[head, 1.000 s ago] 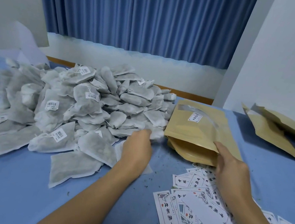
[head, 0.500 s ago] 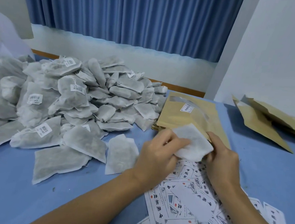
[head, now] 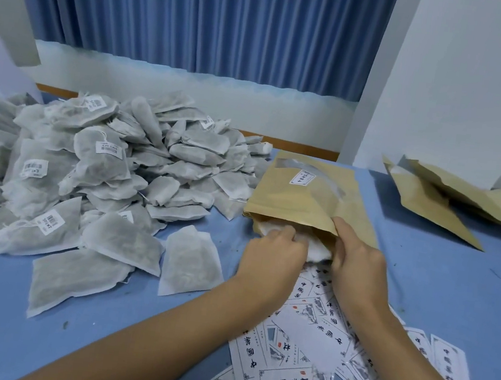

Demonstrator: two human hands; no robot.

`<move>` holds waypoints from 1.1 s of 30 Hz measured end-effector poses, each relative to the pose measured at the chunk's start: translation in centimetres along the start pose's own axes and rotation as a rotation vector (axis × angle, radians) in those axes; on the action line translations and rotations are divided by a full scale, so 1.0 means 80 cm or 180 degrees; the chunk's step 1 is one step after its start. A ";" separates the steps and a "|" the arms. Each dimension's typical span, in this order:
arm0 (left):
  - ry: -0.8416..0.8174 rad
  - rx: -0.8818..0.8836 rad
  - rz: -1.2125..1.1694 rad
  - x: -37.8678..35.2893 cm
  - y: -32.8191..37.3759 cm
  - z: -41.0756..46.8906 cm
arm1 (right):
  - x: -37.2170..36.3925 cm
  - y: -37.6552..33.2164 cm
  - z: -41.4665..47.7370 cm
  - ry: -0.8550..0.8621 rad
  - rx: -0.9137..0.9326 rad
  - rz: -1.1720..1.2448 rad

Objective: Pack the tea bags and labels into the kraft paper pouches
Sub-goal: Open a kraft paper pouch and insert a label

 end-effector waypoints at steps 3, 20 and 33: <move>-0.0268 0.0158 -0.0166 -0.016 -0.003 0.031 | 0.003 -0.007 -0.005 -0.0003 0.0206 0.0087; -0.1622 0.1316 -0.2508 -0.079 -0.029 0.099 | 0.014 -0.011 -0.005 0.0361 0.0454 0.0531; 0.1539 -0.0513 -0.2395 -0.003 0.014 -0.021 | 0.019 0.014 0.006 0.0586 -0.0280 0.0840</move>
Point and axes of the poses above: each hand's wrist, its own z-axis towards the middle knuckle, its own x-axis out of the back of the hand, y = z × x, the point moved 7 cm from there along z, towards the middle knuckle, and after that the axes turned 14 degrees about -x, right-handed, at the moved point
